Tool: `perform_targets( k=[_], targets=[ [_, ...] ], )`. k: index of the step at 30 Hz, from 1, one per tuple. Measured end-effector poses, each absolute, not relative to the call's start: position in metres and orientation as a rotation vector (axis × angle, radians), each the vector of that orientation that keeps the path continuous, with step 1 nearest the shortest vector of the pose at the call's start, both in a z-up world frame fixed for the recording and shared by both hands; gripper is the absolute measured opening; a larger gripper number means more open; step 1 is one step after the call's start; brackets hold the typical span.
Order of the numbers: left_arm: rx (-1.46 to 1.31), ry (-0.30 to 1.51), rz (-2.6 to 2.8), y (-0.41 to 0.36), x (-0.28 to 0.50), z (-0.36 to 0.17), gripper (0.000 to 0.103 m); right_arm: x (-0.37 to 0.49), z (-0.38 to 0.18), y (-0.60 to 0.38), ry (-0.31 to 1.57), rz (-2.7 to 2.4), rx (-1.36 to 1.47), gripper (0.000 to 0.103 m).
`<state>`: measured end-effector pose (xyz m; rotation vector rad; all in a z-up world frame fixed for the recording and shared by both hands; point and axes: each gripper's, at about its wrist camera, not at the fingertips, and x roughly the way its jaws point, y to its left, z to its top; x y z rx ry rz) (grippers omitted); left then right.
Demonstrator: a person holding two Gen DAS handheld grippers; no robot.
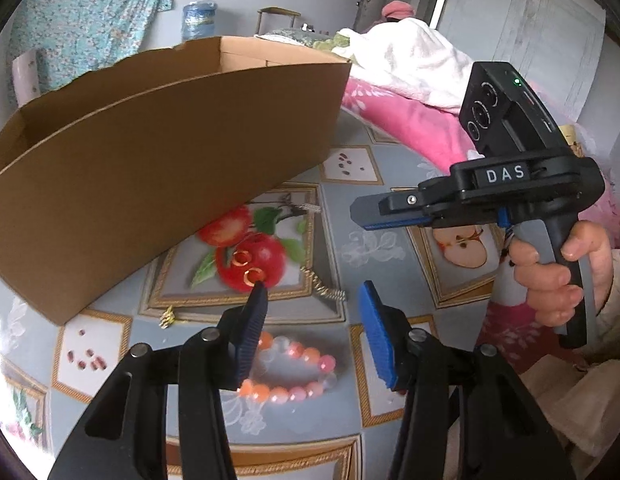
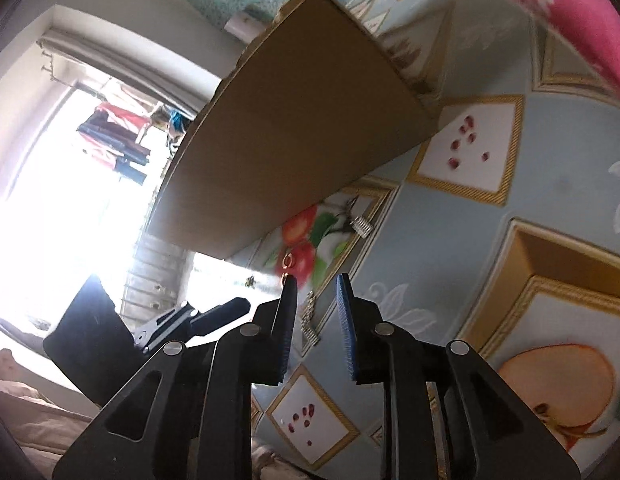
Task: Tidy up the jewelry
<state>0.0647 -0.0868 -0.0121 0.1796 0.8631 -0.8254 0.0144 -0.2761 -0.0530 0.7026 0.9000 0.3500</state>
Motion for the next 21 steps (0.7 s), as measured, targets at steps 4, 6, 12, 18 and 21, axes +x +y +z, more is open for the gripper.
perform_targets(
  k=[4, 6, 12, 18, 21],
  targets=[
    [0.198, 0.881, -0.829, -0.098, 0.072, -0.018, 0.037, 0.016, -0.056, -0.270, 0.892, 0.347, 0.706, 0.022],
    [0.216, 0.892, -0.838, -0.106, 0.074, -0.021, 0.034, 0.015, -0.058, -0.271, 0.893, 0.347, 0.706, 0.022],
    [0.290, 0.891, -0.840, -0.120, 0.070, -0.029, 0.032, 0.021, -0.055, -0.265, 0.893, 0.337, 0.719, 0.022],
    [0.397, 0.846, -0.797, -0.128, 0.061, -0.031, 0.022, 0.023, -0.059, -0.268, 0.898, 0.330, 0.730, 0.022],
    [0.395, 0.845, -0.789, -0.128, 0.063, -0.032, 0.016, 0.024, -0.060, -0.265, 0.899, 0.326, 0.727, 0.022]
  ],
)
